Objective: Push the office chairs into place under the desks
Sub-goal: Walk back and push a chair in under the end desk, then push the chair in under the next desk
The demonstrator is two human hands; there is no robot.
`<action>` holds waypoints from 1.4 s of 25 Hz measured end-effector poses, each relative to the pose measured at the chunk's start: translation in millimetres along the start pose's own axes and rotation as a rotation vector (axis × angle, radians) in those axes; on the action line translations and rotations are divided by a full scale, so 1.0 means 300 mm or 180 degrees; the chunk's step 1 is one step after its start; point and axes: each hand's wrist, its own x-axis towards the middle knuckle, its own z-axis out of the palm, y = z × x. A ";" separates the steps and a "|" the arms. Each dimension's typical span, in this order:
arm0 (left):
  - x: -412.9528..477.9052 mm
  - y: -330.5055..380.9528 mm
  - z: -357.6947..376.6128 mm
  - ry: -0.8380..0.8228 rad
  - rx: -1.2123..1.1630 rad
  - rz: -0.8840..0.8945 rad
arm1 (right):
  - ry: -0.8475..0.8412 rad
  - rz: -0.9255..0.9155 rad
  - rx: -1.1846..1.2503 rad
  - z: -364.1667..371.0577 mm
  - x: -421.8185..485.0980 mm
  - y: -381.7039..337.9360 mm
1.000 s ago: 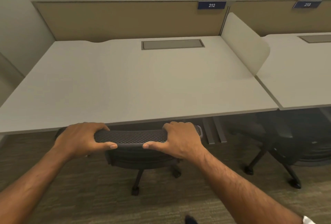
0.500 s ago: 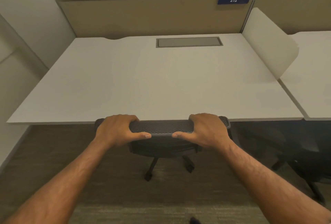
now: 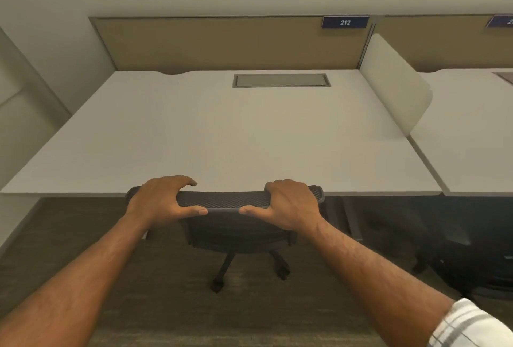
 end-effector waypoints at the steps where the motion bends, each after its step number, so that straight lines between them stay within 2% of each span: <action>1: -0.003 0.004 -0.004 -0.0005 0.0065 0.0013 | -0.0018 0.0020 0.0025 -0.002 -0.002 0.000; 7: -0.032 0.049 -0.048 -0.0388 0.0362 -0.0133 | -0.0248 -0.0018 0.0178 -0.020 -0.013 0.030; 14: -0.134 0.196 -0.028 0.0399 0.0578 0.0064 | 0.0001 0.0084 -0.0035 -0.074 -0.192 0.144; 17: -0.191 0.302 0.017 0.0714 0.0535 0.0472 | 0.0206 0.0241 -0.0142 -0.110 -0.349 0.178; 20: -0.245 0.409 0.095 0.0778 0.0624 0.0774 | 0.0288 0.0508 -0.0264 -0.127 -0.547 0.215; 25: -0.381 0.630 0.255 0.0476 0.0650 0.1043 | 0.0009 0.1138 -0.0348 -0.133 -0.913 0.268; 28: -0.452 0.781 0.349 0.0021 0.0797 0.1175 | -0.0204 0.1440 -0.0341 -0.104 -1.138 0.310; 35: -0.571 1.207 0.518 -0.0124 0.0875 0.1487 | -0.0455 0.2019 -0.0213 -0.096 -1.632 0.540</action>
